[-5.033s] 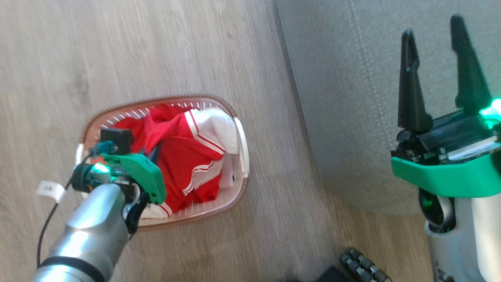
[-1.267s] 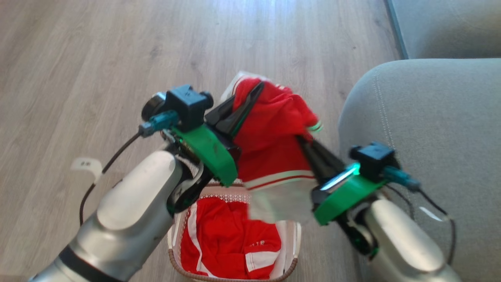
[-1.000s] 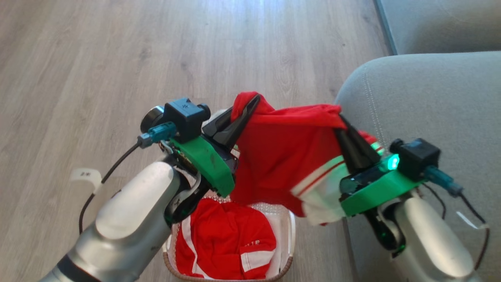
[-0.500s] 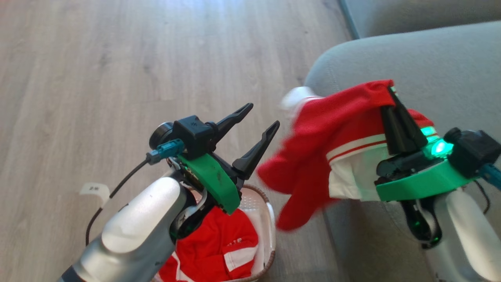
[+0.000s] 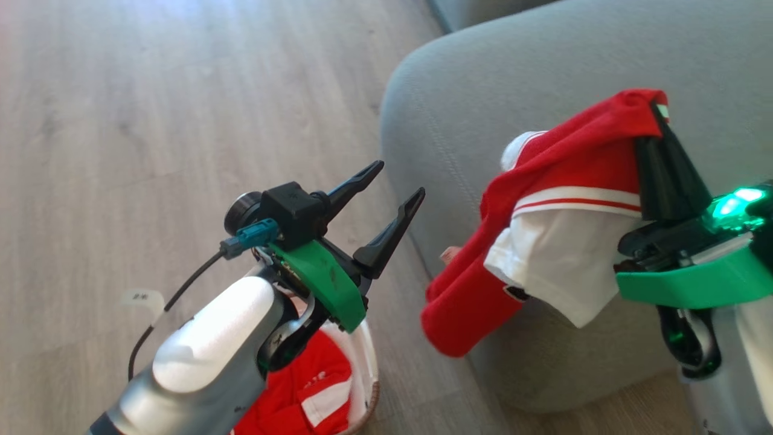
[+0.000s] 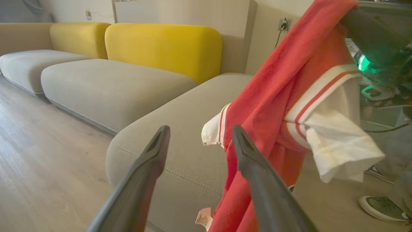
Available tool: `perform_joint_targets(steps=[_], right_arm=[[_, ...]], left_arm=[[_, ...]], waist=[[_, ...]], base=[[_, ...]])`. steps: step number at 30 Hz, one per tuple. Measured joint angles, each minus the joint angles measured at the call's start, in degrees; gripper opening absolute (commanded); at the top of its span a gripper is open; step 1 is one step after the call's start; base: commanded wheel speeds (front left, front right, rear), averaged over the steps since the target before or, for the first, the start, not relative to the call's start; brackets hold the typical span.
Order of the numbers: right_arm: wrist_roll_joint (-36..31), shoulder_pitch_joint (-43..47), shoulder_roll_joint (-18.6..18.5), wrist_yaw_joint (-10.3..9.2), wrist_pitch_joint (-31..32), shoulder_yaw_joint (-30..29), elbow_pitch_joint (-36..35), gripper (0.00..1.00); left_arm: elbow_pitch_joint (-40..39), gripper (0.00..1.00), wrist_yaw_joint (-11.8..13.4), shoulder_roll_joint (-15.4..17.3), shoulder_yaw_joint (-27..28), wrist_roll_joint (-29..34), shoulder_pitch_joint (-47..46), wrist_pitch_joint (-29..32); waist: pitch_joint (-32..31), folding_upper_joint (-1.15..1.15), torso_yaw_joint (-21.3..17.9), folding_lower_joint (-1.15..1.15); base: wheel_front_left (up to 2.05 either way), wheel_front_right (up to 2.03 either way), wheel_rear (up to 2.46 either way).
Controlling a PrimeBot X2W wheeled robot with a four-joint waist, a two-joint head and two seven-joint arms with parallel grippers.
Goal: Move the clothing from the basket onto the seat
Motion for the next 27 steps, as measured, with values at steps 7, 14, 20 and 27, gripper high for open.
perform_joint_targets(steps=[7,14,20,27], right_arm=[[-0.57,0.69,-0.75,0.0,0.0,-1.85,-3.74,0.0],[-0.59,2.94,0.21,0.0,0.0,-2.57,-6.66,0.0],[-0.74,3.81,0.55,0.0,0.0,-3.24,-8.08,0.0],[-1.1,3.77,0.53,0.0,0.0,-3.26,-8.98,0.0]], left_arm=[[-0.12,1.0,0.43,0.24,-0.32,0.01,-0.01,0.0],[-0.35,1.0,0.54,1.22,-0.51,0.33,-0.01,-0.01],[-0.51,1.0,1.01,1.41,-0.82,0.63,-0.01,-0.29],[-0.64,1.0,1.25,1.44,-0.99,0.99,-0.01,-0.59]], waist=[[1.13,0.0,-5.57,0.0],[2.27,0.0,-9.86,0.0],[3.14,0.0,-12.13,0.0],[3.6,0.0,-12.97,0.0]], base=[[0.0,0.0,0.0],[0.0,0.0,0.0],[0.0,0.0,0.0],[0.0,0.0,0.0]])
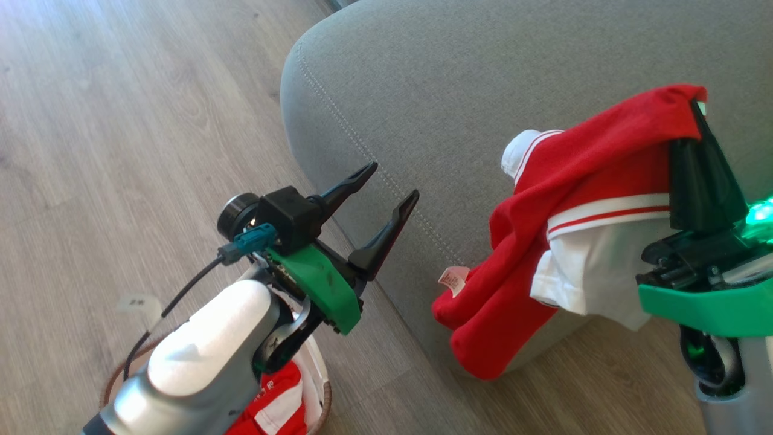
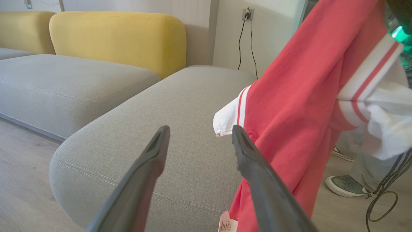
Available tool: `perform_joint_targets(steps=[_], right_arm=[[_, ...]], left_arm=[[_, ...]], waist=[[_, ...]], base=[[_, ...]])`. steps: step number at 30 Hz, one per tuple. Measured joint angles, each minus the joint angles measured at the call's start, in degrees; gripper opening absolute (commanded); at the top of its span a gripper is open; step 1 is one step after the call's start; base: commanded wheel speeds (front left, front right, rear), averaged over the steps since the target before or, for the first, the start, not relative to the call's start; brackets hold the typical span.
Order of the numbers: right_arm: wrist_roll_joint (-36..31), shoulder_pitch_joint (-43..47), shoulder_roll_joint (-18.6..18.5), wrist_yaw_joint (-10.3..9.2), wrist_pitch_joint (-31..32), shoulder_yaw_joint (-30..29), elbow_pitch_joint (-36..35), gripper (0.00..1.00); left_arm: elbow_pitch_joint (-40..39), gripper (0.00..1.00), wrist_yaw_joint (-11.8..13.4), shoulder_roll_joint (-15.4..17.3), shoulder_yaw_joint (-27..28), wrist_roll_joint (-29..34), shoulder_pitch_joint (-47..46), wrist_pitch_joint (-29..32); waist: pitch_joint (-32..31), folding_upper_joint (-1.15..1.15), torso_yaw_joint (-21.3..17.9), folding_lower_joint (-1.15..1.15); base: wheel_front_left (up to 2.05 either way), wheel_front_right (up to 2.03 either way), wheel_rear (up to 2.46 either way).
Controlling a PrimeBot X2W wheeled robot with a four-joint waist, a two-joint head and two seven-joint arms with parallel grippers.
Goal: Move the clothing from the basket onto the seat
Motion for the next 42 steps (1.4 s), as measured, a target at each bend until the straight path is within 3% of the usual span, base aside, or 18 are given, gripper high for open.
perform_joint_targets(steps=[4,12,17,18,28,33,42], right_arm=[[-0.26,-0.98,-0.86,0.0,0.0,0.27,0.04,0.0],[2.77,-11.92,-7.0,0.0,-0.01,0.89,4.26,0.0],[8.13,-23.19,-11.59,0.0,-0.02,2.08,12.14,0.0],[9.85,-27.49,-13.93,0.0,-0.02,3.2,15.22,0.0],[15.25,-48.83,-23.54,0.01,0.05,7.36,29.69,0.0],[15.91,-54.39,-25.42,0.0,0.04,8.62,37.38,0.0],[18.57,-54.3,-25.07,0.0,0.01,8.62,50.64,0.0]], left_arm=[[-0.16,1.0,0.2,0.0,-0.08,0.0,-0.01,-0.18],[-1.25,1.0,0.25,0.12,-0.27,0.27,-0.2,0.05],[-1.68,1.0,0.18,0.51,-0.46,0.51,-1.85,0.77],[-2.02,1.0,0.15,0.63,-0.57,0.52,-2.75,1.36],[-3.33,1.0,-0.87,1.44,-1.58,1.52,-6.94,3.6],[-3.5,1.0,-1.37,1.65,-1.68,1.64,-8.99,4.04],[-4.77,1.0,-1.44,1.94,-1.93,2.61,-12.45,5.67]], waist=[[0.51,0.0,0.1,0.0],[2.8,0.0,0.81,0.0],[5.26,0.0,1.57,0.0],[6.29,0.0,2.0,0.0],[12.99,0.0,5.14,0.0],[16.68,0.0,7.27,0.01],[22.83,0.0,10.33,0.01]], base=[[0.0,0.0,0.0],[0.0,0.0,0.0],[0.0,0.0,0.0],[0.0,0.0,0.0],[0.0,0.0,0.0],[0.0,0.0,0.0],[0.0,0.0,0.0]])
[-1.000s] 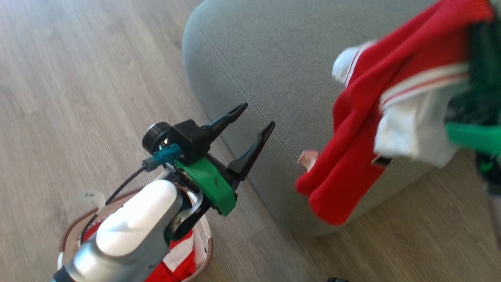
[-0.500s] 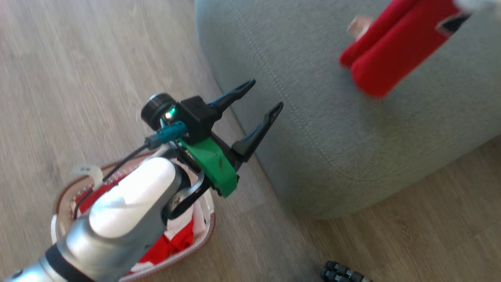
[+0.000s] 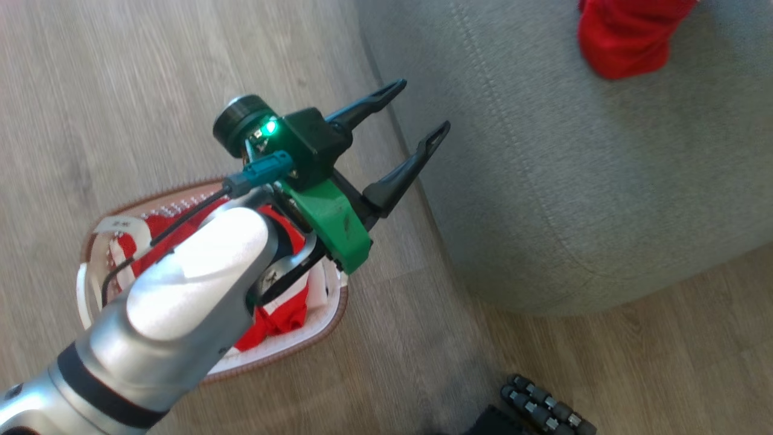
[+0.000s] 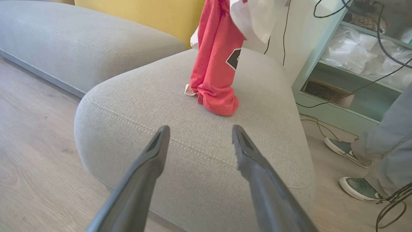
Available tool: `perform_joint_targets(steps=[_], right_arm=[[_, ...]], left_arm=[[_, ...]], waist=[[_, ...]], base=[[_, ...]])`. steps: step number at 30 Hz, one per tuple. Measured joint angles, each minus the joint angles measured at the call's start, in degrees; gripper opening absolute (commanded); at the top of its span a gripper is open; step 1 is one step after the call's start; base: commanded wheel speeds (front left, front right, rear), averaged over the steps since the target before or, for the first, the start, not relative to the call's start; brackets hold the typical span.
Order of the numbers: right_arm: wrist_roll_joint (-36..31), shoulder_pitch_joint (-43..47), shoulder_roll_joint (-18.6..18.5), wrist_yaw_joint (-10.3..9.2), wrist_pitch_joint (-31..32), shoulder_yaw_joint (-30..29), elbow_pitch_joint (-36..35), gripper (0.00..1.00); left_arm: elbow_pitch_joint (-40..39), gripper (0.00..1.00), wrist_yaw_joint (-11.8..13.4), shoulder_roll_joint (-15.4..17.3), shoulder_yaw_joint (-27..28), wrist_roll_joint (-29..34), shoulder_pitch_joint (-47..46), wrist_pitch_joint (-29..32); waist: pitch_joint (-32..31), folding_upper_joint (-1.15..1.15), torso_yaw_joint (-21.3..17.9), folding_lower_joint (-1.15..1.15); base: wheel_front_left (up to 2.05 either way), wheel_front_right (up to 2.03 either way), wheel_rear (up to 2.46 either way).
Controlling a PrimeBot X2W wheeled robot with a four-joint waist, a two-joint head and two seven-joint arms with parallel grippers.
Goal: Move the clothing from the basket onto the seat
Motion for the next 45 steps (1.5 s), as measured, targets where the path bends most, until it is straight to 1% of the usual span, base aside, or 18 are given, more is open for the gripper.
perform_joint_targets(steps=[2,5,8,10,14,18,21,22,23,25,26,32,37,41,45], right_arm=[[0.33,0.25,0.44,0.0,0.01,1.08,2.0,0.0],[0.4,1.21,2.36,0.0,1.24,4.17,5.33,0.0],[2.18,3.28,4.98,0.0,4.66,7.21,9.17,0.0],[3.46,4.47,6.1,0.01,7.19,9.05,11.29,0.0],[6.28,5.01,7.14,0.01,12.2,12.61,13.51,0.0],[8.93,5.02,7.28,0.0,17.93,16.55,14.26,0.0],[10.57,4.98,7.27,0.0,19.73,18.44,14.27,0.0],[11.11,4.98,7.22,0.0,19.74,19.0,14.27,0.1],[11.62,4.98,7.13,0.0,19.78,19.41,14.28,0.25],[12.54,4.97,6.9,0.0,20.43,20.3,14.27,0.49],[12.96,4.97,6.82,0.0,20.75,20.81,14.27,1.0],[15.46,5.01,6.25,0.0,23.09,23.51,14.13,1.0],[17.03,5.56,3.64,0.0,25.76,26.29,12.43,1.0],[17.08,6.96,0.79,0.0,25.31,28.36,9.32,1.0],[17.08,7.28,-2.08,0.0,21.58,28.87,5.65,1.0]], left_arm=[[-0.09,1.0,-0.01,0.0,-0.02,0.0,-0.77,0.05],[-0.11,1.0,-0.43,-0.01,-0.09,0.0,-1.16,0.24],[-0.08,1.0,-0.43,-0.01,-0.16,0.38,-1.73,0.32],[-0.07,1.0,-0.49,-0.02,-0.15,0.42,-2.08,0.32],[0.32,1.0,-0.52,-0.04,-0.18,0.41,-2.09,0.22],[0.91,1.0,-0.51,-0.05,-0.18,0.38,-2.09,-0.12],[1.42,1.0,-0.49,-0.07,-0.18,0.31,-2.09,-0.56],[1.47,1.0,-0.49,-0.09,-0.18,0.31,-2.09,-0.58],[1.58,1.0,-0.48,-0.14,-0.18,0.31,-2.09,-0.62],[1.81,1.0,-0.47,-0.19,-0.19,0.2,-2.07,-0.98],[1.93,1.0,-0.43,-0.19,-0.19,-0.01,-2.05,-1.12],[2.87,1.0,-0.38,-0.19,-0.24,-0.73,-1.53,-2.12],[3.87,1.0,0.11,-0.27,-0.22,-1.49,0.31,-3.56],[4.58,1.0,0.69,-0.32,-0.11,-2.76,2.66,-4.94],[5.32,1.0,1.74,-0.33,0.25,-3.86,4.91,-6.61]], waist=[[1.32,0.0,0.47,0.0],[3.11,0.0,1.0,0.0],[4.34,0.0,1.51,0.01],[4.66,0.0,1.86,0.01],[4.45,0.0,2.42,0.0],[3.79,0.0,2.64,0.0],[3.16,0.0,2.72,-0.01],[2.94,0.0,2.73,-0.01],[2.68,0.0,2.75,-0.01],[2.07,0.0,2.72,-0.01],[1.73,0.0,2.68,-0.01],[-0.76,0.0,2.15,-0.01],[-4.37,0.0,1.38,-0.01],[-7.88,0.0,0.9,-0.01],[-11.55,0.0,0.77,-0.01]], base=[[0.0,0.0,0.0],[0.0,0.0,0.0],[0.0,0.0,0.0],[0.0,0.0,0.0],[0.0,0.0,0.0],[0.0,0.0,0.0],[0.0,0.0,0.0],[0.0,0.0,0.0],[0.0,0.0,0.0],[0.0,0.0,0.0],[0.0,0.0,0.0],[0.0,0.0,0.0],[0.0,0.0,0.0],[0.0,0.0,0.0],[0.0,0.0,0.0]])
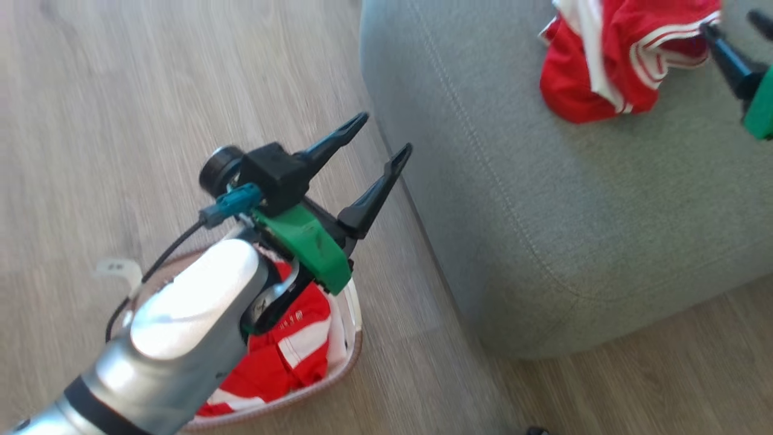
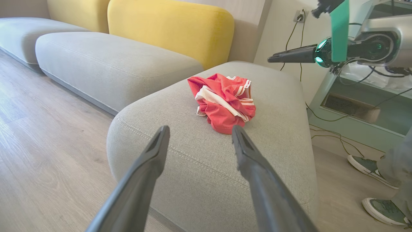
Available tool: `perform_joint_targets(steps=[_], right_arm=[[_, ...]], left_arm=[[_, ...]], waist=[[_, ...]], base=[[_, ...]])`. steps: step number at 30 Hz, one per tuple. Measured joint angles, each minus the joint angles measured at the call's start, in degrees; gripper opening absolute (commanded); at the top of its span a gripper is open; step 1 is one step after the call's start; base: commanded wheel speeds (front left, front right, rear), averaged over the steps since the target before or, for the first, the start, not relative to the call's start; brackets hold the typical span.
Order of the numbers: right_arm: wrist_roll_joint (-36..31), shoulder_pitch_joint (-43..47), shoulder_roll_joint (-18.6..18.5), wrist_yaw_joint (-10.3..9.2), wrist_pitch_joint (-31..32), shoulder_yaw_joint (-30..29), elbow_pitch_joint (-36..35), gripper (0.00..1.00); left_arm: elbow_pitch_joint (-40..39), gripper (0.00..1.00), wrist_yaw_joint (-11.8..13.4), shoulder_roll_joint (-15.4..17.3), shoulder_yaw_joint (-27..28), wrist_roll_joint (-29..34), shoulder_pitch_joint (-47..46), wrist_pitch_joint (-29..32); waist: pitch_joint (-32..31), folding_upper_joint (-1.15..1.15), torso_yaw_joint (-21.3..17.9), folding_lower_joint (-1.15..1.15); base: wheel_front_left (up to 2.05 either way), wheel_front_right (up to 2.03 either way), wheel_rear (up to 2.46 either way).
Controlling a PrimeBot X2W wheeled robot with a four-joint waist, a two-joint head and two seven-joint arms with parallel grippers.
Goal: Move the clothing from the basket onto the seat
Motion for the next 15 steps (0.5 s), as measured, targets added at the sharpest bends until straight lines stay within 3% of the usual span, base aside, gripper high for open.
perform_joint_targets(steps=[8,15], right_arm=[[-0.01,5.22,-4.24,0.0,-7.28,-1.32,-5.87,1.0],[-1.09,11.53,-5.6,0.0,-13.6,-8.14,-9.28,1.0]], left_arm=[[0.48,1.0,2.69,0.13,1.99,-1.56,4.39,-2.6],[0.6,1.0,4.91,0.7,4.02,-2.53,8.1,-4.12]], waist=[[-6.4,0.0,1.82,0.0],[-9.85,0.0,5.91,0.0]], base=[[0.0,0.0,0.0],[0.0,0.0,0.0]])
